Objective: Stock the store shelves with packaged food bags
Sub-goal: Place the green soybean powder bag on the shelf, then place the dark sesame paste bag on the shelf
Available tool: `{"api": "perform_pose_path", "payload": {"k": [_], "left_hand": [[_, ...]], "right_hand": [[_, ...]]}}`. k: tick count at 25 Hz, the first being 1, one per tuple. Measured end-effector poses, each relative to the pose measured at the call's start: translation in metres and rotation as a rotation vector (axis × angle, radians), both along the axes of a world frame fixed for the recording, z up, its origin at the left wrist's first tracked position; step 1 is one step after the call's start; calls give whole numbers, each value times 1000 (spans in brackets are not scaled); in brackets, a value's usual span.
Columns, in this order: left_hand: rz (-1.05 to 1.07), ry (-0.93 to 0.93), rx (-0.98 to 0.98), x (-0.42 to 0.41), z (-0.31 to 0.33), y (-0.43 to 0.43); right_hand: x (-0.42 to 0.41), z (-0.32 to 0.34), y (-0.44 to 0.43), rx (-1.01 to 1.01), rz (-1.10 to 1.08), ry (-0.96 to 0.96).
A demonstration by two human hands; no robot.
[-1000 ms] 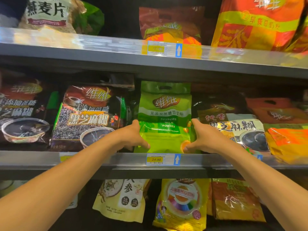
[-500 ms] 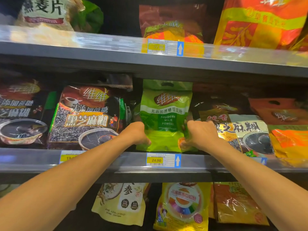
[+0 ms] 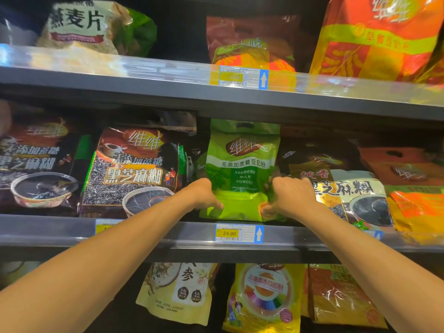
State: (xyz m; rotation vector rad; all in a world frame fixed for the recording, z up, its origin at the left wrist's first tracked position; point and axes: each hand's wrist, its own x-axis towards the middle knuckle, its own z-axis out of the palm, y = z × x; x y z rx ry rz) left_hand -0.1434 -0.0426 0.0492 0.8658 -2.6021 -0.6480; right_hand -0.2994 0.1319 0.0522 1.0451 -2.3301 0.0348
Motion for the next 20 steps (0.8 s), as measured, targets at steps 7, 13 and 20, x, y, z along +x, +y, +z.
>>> {"api": "perform_pose_path", "payload": {"k": [7, 13, 20], "left_hand": [[-49, 129, 61, 24, 11, 17], [-107, 298, -345, 81, -3, 25], [88, 617, -489, 178, -25, -4]], "right_hand": [[11, 1, 13, -146, 61, -150], [33, -7, 32, -362, 170, -89], [110, -18, 8, -460, 462, -246]]}}
